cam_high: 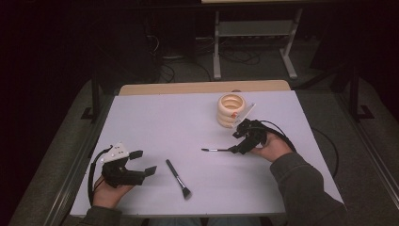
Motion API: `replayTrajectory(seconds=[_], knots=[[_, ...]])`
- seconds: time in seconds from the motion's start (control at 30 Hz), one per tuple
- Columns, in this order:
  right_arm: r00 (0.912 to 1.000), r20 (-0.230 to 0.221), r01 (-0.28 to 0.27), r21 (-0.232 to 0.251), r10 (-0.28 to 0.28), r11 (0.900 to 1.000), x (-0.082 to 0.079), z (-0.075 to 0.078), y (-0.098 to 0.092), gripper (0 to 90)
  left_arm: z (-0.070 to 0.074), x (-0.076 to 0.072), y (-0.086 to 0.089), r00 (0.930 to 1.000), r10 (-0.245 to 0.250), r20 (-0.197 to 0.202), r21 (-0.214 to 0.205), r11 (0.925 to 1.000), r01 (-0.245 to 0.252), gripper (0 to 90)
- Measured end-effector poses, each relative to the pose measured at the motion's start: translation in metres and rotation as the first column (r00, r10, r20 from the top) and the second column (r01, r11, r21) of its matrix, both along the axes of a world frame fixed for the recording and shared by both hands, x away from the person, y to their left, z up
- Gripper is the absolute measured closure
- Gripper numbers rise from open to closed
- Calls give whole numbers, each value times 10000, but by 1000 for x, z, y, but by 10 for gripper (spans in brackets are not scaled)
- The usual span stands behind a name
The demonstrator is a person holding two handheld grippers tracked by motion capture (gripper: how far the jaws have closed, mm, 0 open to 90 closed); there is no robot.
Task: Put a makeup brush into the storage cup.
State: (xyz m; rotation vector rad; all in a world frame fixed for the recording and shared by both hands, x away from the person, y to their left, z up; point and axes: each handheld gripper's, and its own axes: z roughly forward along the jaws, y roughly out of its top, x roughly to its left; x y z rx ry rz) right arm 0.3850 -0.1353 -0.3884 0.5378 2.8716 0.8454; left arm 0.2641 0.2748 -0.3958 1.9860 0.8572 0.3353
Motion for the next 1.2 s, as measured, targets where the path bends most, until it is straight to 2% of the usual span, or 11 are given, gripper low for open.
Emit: replayTrajectory(seconds=[0.17, 0.33, 0.37, 0.5, 0.93, 1.03, 1.2], knots=[[9991, -210, -374, -253, 369, 9990, 7, -7, 12, 428, 0, 0, -1, 10000, -18, -14, 20, 10000, 18, 176], [9979, -167, -632, -386, 626, 9973, 9, -11, 18, 460, -1, 0, -2, 10000, -77, -23, 75, 9999, 77, 176], [9963, -472, -743, -511, 719, 9959, 12, -16, 23, 498, -1, 1, -2, 9999, -115, 14, 89, 9999, 114, 176], [9944, -706, -844, -808, 788, 9931, 14, -23, 27, 547, -1, 1, -3, 9999, -141, -5, 123, 9998, 141, 177], [9906, -859, -1186, -1470, 1068, 9820, 19, -36, 34, 692, -1, 1, -4, 9999, -130, -7, 98, 9999, 130, 177], [9900, -748, -1295, -1517, 1192, 9799, 20, -36, 34, 722, -2, 1, -4, 9999, -121, -15, 88, 9999, 121, 177], [9859, -571, -1655, -1864, 1575, 9684, 19, -35, 38, 757, -2, 1, -5, 9998, -167, -59, 166, 9997, 168, 177]])
